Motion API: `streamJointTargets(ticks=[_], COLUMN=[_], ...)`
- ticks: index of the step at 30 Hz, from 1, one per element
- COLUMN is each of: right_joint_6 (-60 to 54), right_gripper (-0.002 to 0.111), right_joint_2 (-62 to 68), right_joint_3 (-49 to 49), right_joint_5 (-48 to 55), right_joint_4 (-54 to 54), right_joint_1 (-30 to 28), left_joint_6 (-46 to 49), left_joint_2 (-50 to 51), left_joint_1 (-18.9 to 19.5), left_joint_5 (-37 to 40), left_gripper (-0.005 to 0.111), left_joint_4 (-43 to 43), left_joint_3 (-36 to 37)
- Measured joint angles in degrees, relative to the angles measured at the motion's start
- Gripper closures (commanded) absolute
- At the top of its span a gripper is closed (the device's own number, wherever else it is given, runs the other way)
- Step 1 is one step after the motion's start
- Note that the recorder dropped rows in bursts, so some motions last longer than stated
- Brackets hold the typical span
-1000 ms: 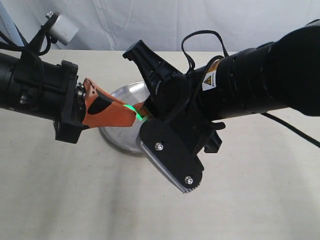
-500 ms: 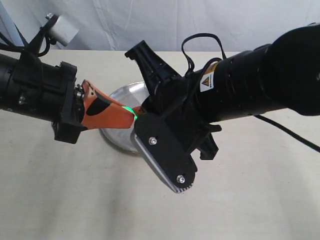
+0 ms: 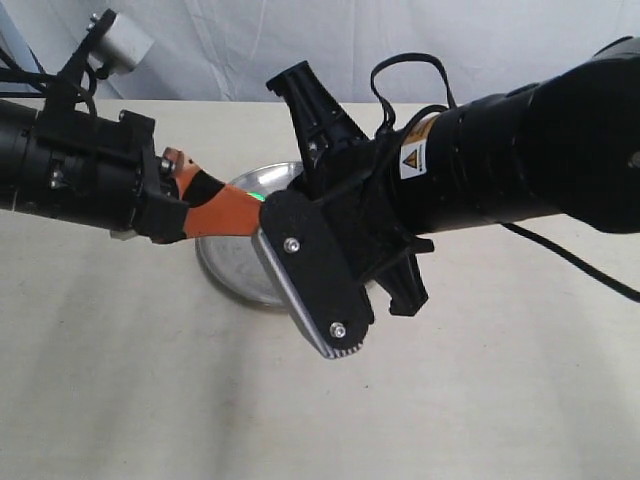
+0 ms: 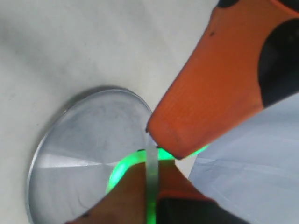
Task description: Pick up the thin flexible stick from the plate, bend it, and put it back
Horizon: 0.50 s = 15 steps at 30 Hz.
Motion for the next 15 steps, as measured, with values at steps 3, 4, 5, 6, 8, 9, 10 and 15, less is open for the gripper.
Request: streamJointTargets(ticks=[3, 4, 5, 6, 8, 9, 10, 15], right_joint_6=[2.0, 2.61, 3.04, 4.07, 6.41, 8.22, 9.96, 14.79], right_gripper=[0.109, 0.109, 0.109, 0.109, 0.109, 0.109, 0.109, 0.109], right_joint_2=[0.0, 0.0, 0.0, 0.0, 0.0, 0.0, 0.0, 0.0], right_joint_3=[0.01, 0.01, 0.01, 0.01, 0.01, -0.09, -0.07, -0.21], right_joint_5=[0.0, 0.0, 0.0, 0.0, 0.0, -0.13, -0.15, -0.27], right_joint_4=[-0.4, -0.42, -0.53, -0.53, -0.53, -0.53, -0.53, -0.3], right_joint_1=[0.0, 0.0, 0.0, 0.0, 0.0, 0.0, 0.0, 0.25], left_joint_6=[-2.19, -2.75, -3.5, -4.38, -6.4, -7.88, -9.14, -17.03], left_joint_2=[-0.1, -0.04, -0.13, -0.27, -0.84, -1.26, -1.5, -2.58], left_joint_1=[0.0, 0.0, 0.0, -0.08, -0.13, -0.13, -0.13, -0.13], left_joint_5=[-0.2, -0.35, -0.35, -0.49, -0.96, -1.22, -1.53, -2.33], left_gripper=[0.107, 0.107, 0.107, 0.107, 0.107, 0.107, 0.107, 0.107], left_joint_4=[-0.12, -0.12, -0.12, -0.12, -0.12, 0.12, 0.55, 4.07], left_joint_3=[0.0, 0.0, 0.0, 0.0, 0.0, 0.0, 0.0, 0.0])
